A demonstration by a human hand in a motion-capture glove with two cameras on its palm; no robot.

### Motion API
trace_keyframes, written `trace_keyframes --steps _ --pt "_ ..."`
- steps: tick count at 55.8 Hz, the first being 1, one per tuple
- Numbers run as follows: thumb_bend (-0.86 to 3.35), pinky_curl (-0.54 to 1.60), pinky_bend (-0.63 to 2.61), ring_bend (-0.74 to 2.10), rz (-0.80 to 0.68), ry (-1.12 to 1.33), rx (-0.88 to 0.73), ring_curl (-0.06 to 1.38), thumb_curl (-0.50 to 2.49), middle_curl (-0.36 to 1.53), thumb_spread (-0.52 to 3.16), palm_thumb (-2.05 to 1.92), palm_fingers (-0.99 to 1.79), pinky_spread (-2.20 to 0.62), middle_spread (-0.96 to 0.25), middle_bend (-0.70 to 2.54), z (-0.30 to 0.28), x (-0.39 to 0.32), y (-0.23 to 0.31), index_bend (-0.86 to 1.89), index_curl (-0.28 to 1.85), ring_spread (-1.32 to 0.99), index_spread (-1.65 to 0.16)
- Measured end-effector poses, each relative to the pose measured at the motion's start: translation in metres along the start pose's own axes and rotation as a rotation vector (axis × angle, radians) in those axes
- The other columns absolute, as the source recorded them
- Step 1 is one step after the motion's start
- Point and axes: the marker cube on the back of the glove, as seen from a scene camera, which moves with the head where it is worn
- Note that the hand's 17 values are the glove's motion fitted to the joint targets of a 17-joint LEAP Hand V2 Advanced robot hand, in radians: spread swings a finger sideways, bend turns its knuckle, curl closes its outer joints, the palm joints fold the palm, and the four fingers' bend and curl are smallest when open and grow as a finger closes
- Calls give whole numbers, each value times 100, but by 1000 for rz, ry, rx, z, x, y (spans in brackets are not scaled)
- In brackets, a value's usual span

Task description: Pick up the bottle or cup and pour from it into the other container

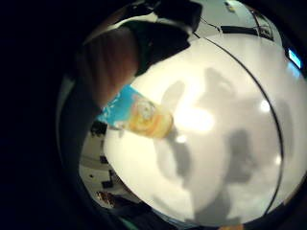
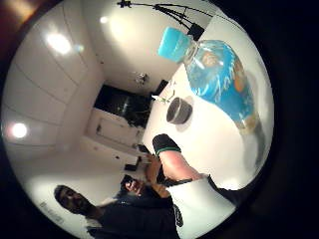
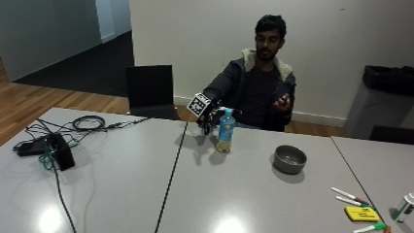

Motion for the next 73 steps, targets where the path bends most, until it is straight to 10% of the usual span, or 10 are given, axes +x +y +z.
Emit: trace_keyframes --steps 10,16,45,56,66,73 --pt "-2 31 70 37 -224 -54 -149 26 39 33 77 60 42 37 14 29 17 24 7 9 20 23 -14" --pt "-2 32 71 48 9 -108 105 30 40 33 76 64 56 34 8 29 40 11 -25 8 19 19 -16" --pt "-3 32 58 67 -27 -202 209 39 44 41 66 88 118 0 -24 38 52 12 -49 10 23 -16 -27" --pt "-3 33 60 70 -139 -171 107 40 46 43 63 91 121 -9 -24 38 36 -18 -23 10 23 -16 -27" --pt "-4 34 61 71 -216 83 -421 41 47 44 61 92 121 -11 -24 39 6 -93 3 10 24 -15 -26" --pt "-3 35 62 71 -256 245 -56 42 49 44 60 93 120 -13 -24 39 34 -144 -32 10 24 -15 -26"
